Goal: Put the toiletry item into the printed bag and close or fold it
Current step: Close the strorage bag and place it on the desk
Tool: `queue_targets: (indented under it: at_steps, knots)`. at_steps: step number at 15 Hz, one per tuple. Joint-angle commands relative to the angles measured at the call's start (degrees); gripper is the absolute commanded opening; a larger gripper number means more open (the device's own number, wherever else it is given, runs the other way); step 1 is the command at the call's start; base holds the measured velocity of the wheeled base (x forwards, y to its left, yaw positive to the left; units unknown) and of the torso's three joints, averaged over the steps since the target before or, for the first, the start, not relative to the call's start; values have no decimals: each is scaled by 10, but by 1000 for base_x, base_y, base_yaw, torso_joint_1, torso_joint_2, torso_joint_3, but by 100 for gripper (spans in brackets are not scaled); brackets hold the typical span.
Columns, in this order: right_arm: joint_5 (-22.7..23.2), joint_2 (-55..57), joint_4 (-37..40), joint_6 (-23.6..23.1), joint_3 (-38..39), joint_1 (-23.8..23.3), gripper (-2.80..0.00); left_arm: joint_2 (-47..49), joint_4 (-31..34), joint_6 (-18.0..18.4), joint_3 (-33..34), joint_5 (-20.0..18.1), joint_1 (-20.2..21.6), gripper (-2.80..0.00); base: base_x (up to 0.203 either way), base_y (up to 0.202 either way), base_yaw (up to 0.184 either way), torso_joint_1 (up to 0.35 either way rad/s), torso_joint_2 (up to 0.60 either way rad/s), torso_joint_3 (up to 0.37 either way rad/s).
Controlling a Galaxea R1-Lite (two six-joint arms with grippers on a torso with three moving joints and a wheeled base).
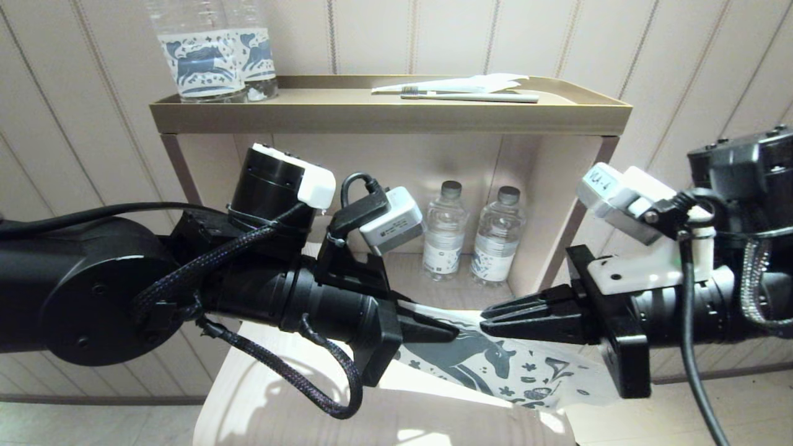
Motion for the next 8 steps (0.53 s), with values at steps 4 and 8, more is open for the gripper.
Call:
queue_targets:
  at_steps: [4, 8]
  knots:
    - [17, -55, 1, -8, 60, -69, -280, 7, -1, 1, 0, -2, 17, -280, 0, 0, 0, 0, 0, 0]
    - [45, -107, 3, -27, 128, -146, -280, 11, -1, 1, 0, -2, 27, -280, 0, 0, 0, 0, 0, 0]
